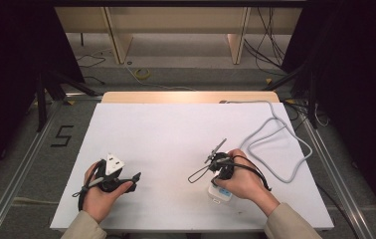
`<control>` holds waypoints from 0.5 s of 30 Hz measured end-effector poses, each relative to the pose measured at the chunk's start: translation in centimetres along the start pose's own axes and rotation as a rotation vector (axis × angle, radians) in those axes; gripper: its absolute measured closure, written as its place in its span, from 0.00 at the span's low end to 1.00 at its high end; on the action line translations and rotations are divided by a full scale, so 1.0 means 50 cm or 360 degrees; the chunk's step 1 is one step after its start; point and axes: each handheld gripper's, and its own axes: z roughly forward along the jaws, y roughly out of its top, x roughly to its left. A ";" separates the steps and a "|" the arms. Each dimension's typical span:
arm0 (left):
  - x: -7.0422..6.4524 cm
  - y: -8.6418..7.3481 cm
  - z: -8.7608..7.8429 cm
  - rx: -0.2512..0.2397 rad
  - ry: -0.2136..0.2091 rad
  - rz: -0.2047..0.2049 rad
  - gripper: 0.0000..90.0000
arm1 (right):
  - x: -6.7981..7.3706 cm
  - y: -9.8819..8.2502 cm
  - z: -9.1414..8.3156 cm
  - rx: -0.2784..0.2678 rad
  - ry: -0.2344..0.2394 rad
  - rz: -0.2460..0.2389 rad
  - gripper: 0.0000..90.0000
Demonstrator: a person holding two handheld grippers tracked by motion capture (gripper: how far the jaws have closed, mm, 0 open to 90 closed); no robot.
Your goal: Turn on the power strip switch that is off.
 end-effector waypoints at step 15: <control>0.000 0.000 0.000 0.0000 0.0001 0.0000 0.22 | 0.000 0.000 0.000 -0.0004 0.0003 0.0000 1.00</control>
